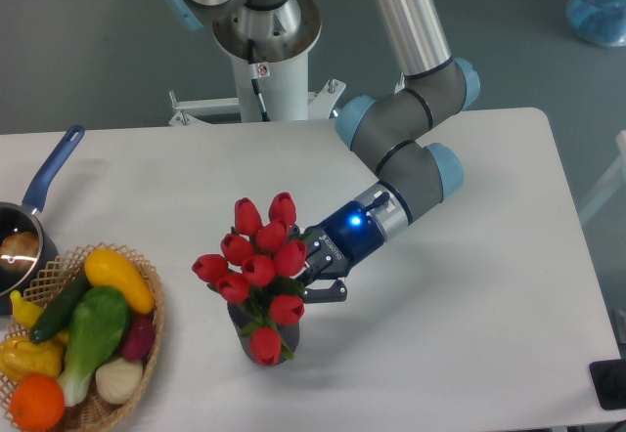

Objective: Insert the flowers into the vase
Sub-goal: 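Adjust the tulips in the vase, pushing stems deeper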

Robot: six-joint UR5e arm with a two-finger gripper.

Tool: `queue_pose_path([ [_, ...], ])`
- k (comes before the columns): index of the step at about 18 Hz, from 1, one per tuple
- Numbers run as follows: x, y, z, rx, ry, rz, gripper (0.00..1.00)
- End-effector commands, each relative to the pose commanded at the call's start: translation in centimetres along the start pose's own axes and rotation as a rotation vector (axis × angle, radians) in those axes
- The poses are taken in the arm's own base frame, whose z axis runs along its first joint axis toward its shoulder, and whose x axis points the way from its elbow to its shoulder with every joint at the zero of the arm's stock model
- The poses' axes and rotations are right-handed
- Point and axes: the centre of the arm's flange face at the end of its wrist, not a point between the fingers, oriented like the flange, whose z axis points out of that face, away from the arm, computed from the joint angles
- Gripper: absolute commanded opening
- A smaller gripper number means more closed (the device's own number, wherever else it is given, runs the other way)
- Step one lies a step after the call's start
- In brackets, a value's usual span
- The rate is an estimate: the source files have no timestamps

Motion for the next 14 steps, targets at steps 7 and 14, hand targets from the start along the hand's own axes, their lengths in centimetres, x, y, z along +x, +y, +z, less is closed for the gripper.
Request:
queue_pose_path([
  [7,-0.04,0.02,-0.09,-0.001,-0.002,0.000,0.38],
  [14,-0.07,0.02,-0.18,-0.001,-0.003,0.017,0.45],
])
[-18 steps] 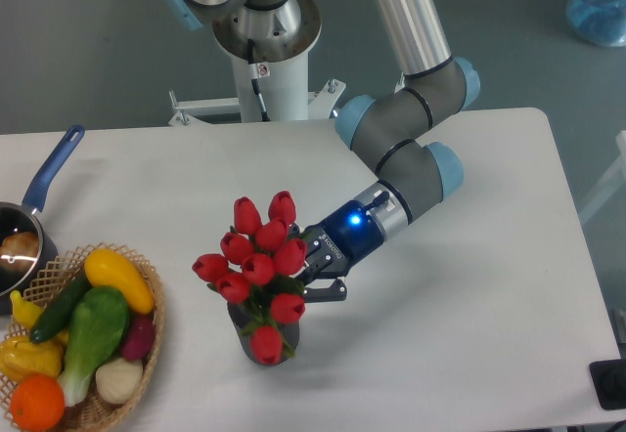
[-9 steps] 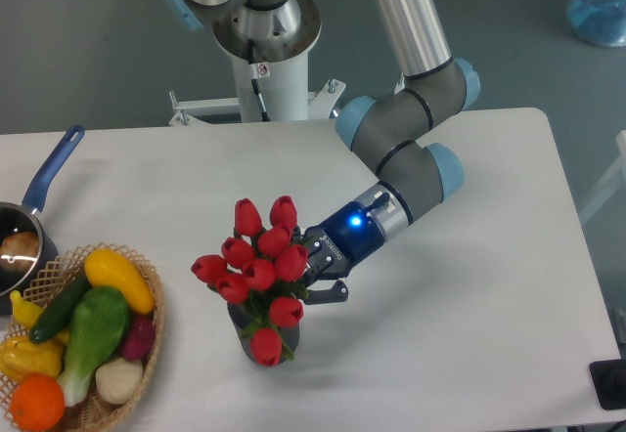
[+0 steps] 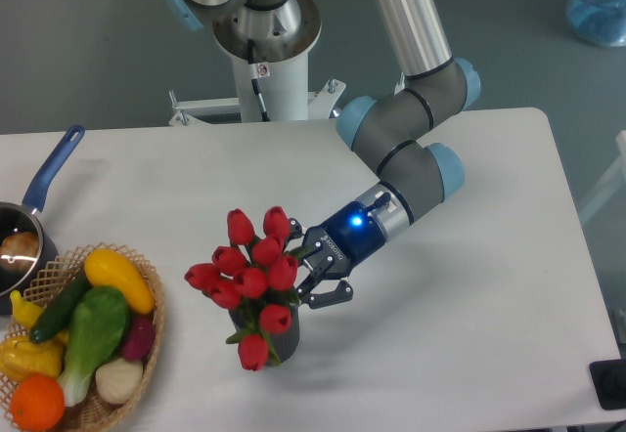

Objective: Insert the flowers into the vase
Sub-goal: 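Adjust the tulips in the vase, pushing stems deeper, then open the gripper to release the tulip stems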

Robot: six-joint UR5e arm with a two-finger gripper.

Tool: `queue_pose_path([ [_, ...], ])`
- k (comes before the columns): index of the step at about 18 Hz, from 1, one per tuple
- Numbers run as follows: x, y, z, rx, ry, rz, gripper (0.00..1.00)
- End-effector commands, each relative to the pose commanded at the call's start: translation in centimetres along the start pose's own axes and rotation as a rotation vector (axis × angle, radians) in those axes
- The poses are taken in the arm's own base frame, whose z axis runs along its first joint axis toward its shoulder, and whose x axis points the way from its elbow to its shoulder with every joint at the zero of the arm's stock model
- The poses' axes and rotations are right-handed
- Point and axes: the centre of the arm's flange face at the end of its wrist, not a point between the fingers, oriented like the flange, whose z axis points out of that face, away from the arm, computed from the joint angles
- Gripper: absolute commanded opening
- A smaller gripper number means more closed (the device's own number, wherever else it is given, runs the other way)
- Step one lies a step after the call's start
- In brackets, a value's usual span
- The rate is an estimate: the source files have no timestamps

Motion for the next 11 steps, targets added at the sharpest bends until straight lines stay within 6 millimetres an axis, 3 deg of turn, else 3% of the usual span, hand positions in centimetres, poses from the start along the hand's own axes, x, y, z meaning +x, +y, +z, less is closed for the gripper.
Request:
queue_pose_path([
  [7,-0.09,-0.01,-0.36,0.000,-0.006,0.001,0.59],
  [11,-0.12,0.00,-0.45,0.000,-0.008,0.001,0.76],
])
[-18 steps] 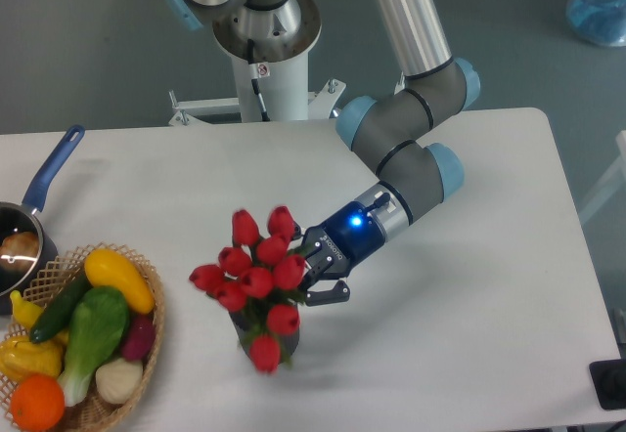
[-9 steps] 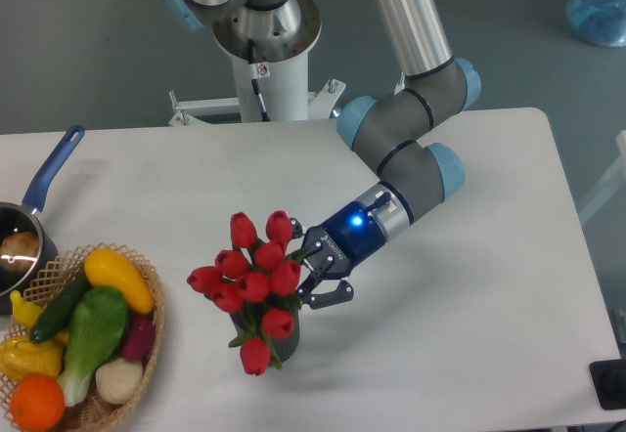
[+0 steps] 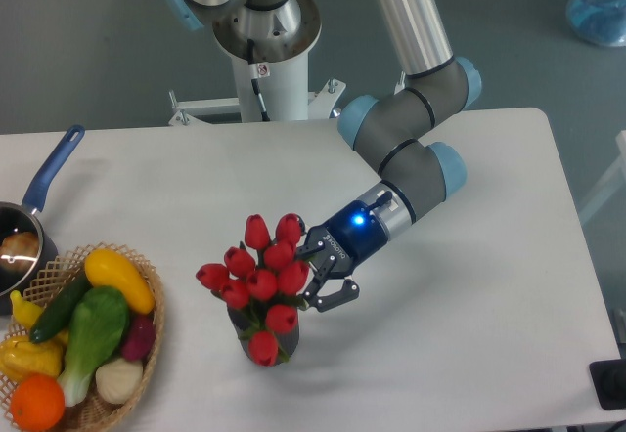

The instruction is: Insert the flowers into the vase

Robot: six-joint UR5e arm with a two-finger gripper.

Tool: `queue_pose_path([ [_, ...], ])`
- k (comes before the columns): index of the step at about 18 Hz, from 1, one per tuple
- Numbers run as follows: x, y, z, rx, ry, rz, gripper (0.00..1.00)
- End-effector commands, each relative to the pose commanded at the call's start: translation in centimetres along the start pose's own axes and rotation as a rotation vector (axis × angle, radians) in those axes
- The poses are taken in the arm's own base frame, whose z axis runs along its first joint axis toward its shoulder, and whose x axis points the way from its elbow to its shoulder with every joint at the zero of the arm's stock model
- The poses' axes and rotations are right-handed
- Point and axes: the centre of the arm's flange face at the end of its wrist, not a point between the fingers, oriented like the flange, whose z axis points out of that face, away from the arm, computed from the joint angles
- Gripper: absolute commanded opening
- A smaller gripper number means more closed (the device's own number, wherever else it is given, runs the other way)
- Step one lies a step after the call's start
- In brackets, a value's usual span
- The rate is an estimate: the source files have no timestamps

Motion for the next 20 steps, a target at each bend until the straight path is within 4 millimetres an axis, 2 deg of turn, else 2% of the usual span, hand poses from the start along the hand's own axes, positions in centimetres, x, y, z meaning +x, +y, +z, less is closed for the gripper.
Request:
queue_pose_path([
  [1,0.0,0.0,-0.1,0.000,-0.002,0.000,0.79],
  [2,-0.1,0.0,-0.2,-0.001,-0.003,0.000,0.86],
  [3,-0.2,0.0,-0.5,-0.003,-0.008,0.001,0.96],
  [4,-0.3,-0.2,-0.9,-0.004,-0.016,0.003,1.00],
  [8,-0.2,0.0,-1.6,-0.010,-0.028,-0.004,1.00],
  [12,0.1,-1.9,-3.4,-0.193,-0.065,0.035,1.00],
  [15,0.3,-4.0,-5.7,-0.244,-0.116,0.030,1.00],
  [18,0.2,-7.1,-8.7,-0.296,-0.189,0.022,1.00],
  [20,0.0,-7.8,-10.6,-0.409,-0.246,0.011,1.00],
])
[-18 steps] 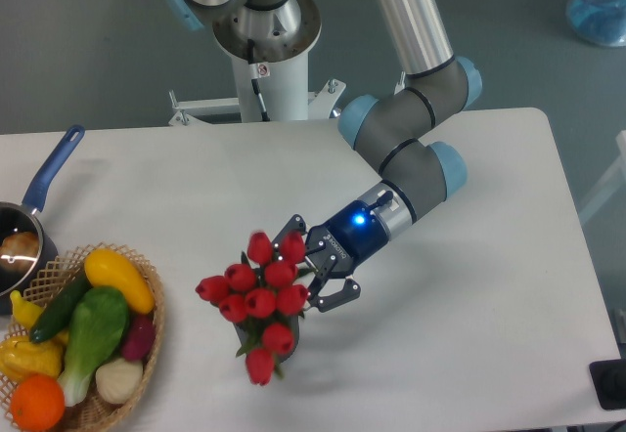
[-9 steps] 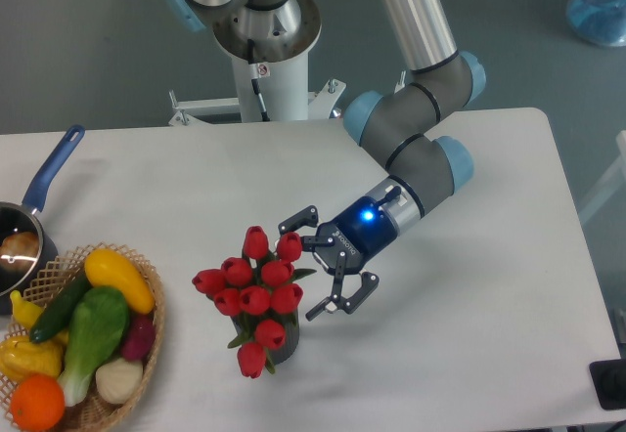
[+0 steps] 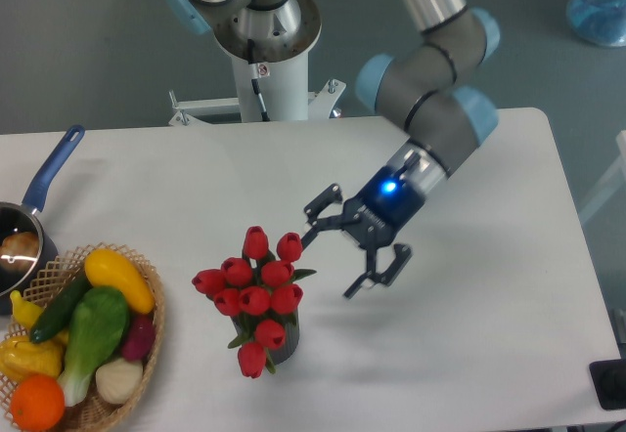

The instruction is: Insert the flowers into the vase

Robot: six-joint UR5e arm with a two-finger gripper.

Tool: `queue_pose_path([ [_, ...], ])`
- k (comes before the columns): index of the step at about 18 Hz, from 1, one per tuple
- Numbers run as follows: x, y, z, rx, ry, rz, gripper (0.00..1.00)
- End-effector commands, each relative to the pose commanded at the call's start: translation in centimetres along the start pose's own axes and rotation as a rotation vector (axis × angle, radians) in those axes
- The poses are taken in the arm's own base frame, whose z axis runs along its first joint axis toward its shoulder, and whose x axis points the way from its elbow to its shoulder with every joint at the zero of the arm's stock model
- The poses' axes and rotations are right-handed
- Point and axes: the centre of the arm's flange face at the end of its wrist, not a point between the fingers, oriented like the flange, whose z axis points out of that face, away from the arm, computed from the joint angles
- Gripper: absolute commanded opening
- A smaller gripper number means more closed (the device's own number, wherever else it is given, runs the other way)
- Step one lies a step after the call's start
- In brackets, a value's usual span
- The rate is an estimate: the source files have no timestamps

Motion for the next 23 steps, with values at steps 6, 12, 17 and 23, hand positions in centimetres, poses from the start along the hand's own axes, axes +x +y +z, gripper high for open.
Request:
queue_pose_path([
  [6,-0.5,-2.6,-7.1,-0.390,-0.219,0.003,1.00],
  [12,1.6,-8.6,-14.3,-0.710,-0.466,-0.061,1.00],
  [17,3.5,-9.9,-18.9,-1.033,-0.443,0.049,1.00],
  [23,3.8,-9.4,-22.7,-1.110,-0.388,0.123,1.00],
])
